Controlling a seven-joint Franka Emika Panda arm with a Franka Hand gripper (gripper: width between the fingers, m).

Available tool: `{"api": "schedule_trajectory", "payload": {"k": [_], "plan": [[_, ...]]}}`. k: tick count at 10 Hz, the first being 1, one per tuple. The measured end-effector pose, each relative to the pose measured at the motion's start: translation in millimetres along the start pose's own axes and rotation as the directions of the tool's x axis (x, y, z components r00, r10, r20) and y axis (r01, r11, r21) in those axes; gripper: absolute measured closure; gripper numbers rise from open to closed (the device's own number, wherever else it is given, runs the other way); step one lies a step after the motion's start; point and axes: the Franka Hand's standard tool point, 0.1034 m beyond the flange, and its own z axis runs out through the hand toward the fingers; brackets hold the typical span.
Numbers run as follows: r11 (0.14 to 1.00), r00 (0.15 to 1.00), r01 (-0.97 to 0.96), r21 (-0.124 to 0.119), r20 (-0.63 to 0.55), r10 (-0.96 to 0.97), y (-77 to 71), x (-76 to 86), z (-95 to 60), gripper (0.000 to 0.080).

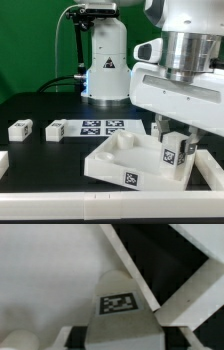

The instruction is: Assemble one leg

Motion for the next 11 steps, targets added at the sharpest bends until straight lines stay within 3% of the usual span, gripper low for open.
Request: {"api": "schedule_trajectory", "payload": {"k": [1,2,3,4,5,11], "plan": [[1.000,1.000,-0.002,-0.001,-0.001,0.002,0.7,1.0,0.1,0.0489],[1.000,1.000,0.000,-0.001,-0.001,0.000,0.3,0.5,0.3,0.0393],[1.000,1.000,0.000,-0.001,-0.001,0.000,0.4,0.5,0.4,0.0393],[1.000,1.000,0.000,-0.001,-0.001,0.000,0.5,0.5,0.6,0.0222],[1.000,1.000,0.000,-0.001,-0.001,0.000,0.5,0.5,0.8,0.0170],[1.000,1.000,0.000,-0.004,-0.001,0.000,1.1,0.3,2.0,0.0151]]}}
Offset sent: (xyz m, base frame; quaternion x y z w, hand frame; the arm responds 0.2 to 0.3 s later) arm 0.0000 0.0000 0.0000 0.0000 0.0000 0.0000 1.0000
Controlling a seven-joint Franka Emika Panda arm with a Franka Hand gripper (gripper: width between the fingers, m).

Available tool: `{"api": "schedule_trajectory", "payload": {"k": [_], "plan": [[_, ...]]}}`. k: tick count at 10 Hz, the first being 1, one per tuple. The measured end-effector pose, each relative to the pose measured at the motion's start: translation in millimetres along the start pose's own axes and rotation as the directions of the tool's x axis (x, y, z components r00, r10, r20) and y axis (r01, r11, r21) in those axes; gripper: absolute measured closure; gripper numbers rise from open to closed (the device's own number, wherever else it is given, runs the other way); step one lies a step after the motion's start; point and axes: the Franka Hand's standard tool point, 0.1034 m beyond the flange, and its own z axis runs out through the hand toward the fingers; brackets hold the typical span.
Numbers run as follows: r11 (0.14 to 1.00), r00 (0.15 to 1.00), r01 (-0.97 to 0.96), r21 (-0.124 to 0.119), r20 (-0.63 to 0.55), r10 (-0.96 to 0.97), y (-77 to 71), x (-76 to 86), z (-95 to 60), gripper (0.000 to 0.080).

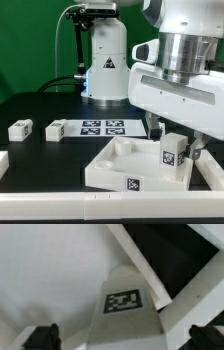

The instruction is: Assemble one leg

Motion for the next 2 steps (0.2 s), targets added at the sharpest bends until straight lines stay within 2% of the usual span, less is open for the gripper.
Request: {"api": "schedule_trajectory", "payload": {"k": [2], "plan": [[1.000,1.000,0.000,0.000,0.000,0.000,0.1,0.0,0.2,0.0151]]}}
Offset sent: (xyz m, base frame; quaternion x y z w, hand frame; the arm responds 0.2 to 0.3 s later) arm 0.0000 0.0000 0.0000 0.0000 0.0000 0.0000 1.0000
